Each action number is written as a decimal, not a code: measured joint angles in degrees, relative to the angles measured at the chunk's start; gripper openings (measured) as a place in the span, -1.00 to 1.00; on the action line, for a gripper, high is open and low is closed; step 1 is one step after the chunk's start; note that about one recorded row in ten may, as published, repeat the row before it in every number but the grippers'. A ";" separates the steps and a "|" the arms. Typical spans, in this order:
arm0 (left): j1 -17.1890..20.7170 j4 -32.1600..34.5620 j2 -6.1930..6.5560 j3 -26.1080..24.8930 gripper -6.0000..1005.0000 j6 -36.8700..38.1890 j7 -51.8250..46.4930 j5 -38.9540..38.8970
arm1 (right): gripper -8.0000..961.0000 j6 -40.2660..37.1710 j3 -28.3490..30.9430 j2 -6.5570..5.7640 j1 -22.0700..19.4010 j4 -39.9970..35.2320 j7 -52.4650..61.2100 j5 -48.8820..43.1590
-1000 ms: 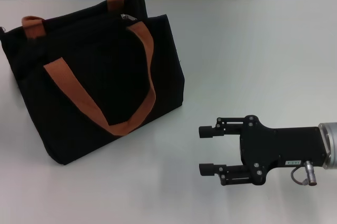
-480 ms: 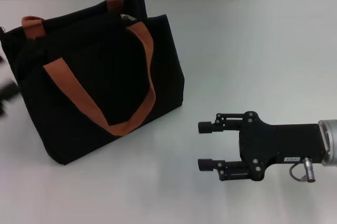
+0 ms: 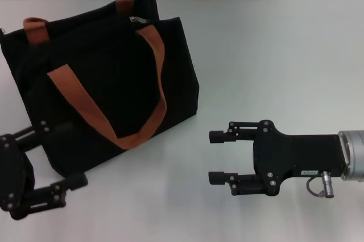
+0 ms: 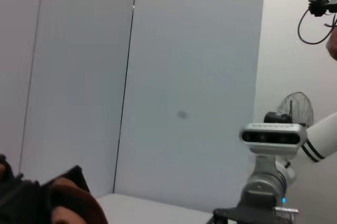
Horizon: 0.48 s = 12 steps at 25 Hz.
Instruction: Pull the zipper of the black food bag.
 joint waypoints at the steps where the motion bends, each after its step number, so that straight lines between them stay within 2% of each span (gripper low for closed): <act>1: 0.00 0.00 0.00 0.00 0.62 0.00 0.00 0.00 | 0.45 0.00 0.00 0.00 0.00 0.00 0.00 0.00; 4: 0.39 0.00 0.19 0.80 0.62 0.06 -0.03 -1.95 | 0.45 0.31 -0.26 0.00 0.09 0.14 -0.24 -0.03; 7: 0.26 -0.08 0.46 5.45 0.62 -0.08 -0.25 -2.77 | 0.45 -0.01 -0.43 0.00 0.18 0.16 0.91 -0.41; 8: 0.26 -0.08 0.46 5.45 0.62 -0.08 -0.25 -2.77 | 0.45 -0.01 -0.43 0.00 0.18 0.16 0.91 -0.41; 9: -0.66 -0.54 0.20 7.45 0.62 -0.38 -0.17 -1.15 | 0.45 -0.25 -0.46 0.00 0.17 0.16 0.91 -0.41; 11: -0.66 -0.54 0.20 7.45 0.62 -0.38 -0.17 -1.15 | 0.45 -0.77 -0.49 0.02 0.02 0.19 0.74 -0.40; 12: -1.23 -0.78 -0.22 7.58 0.62 -0.70 0.21 0.35 | 0.45 -0.77 -0.49 0.02 0.02 0.19 0.74 -0.40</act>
